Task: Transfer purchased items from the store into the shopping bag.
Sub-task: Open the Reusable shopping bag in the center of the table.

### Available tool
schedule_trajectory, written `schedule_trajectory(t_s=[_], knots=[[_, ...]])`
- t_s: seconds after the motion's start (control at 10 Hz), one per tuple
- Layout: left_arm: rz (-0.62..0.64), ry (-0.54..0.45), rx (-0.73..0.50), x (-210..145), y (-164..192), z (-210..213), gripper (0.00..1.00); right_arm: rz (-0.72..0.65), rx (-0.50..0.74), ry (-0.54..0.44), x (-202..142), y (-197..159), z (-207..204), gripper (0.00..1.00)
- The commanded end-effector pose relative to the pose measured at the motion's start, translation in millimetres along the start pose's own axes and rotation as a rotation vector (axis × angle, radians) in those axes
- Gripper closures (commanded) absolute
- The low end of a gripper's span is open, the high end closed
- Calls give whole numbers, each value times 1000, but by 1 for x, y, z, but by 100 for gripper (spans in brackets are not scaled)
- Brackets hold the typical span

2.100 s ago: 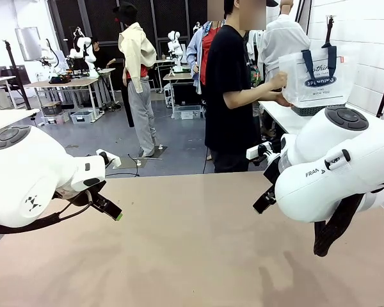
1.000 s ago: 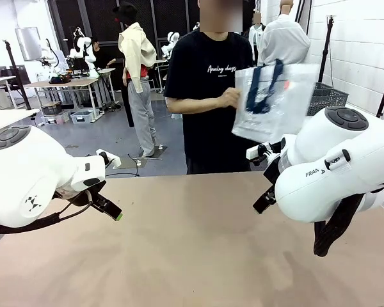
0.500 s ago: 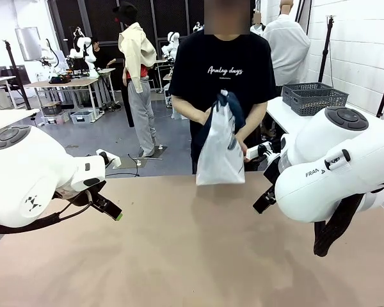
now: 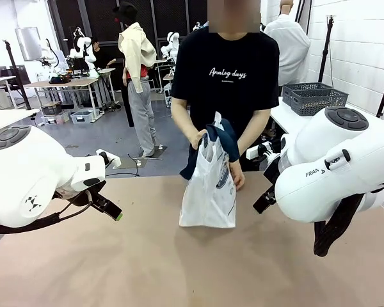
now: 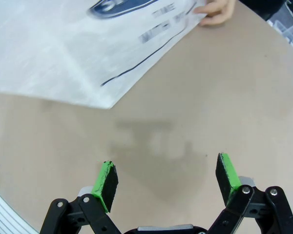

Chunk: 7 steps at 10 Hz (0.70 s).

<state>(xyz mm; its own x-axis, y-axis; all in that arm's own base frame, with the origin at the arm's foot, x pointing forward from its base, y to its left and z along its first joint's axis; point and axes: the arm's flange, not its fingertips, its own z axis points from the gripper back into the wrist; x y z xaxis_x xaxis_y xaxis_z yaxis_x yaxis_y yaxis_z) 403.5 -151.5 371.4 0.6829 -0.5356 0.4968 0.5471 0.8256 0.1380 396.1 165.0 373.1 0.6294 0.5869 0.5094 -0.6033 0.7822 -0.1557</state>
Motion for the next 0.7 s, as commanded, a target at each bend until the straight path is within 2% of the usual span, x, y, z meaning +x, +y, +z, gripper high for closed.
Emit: schedule_trajectory(t_s=[0.0,0.5,0.6], knots=[[1,0,1,0,1,0,0,2,-1,1,0,1,0,0],[0,0,0,0,0,0,0,0,0,0,0,0,0,0],[-6,-2,-21,6,-1,7,0,-28,37,16,7,4,6,0]])
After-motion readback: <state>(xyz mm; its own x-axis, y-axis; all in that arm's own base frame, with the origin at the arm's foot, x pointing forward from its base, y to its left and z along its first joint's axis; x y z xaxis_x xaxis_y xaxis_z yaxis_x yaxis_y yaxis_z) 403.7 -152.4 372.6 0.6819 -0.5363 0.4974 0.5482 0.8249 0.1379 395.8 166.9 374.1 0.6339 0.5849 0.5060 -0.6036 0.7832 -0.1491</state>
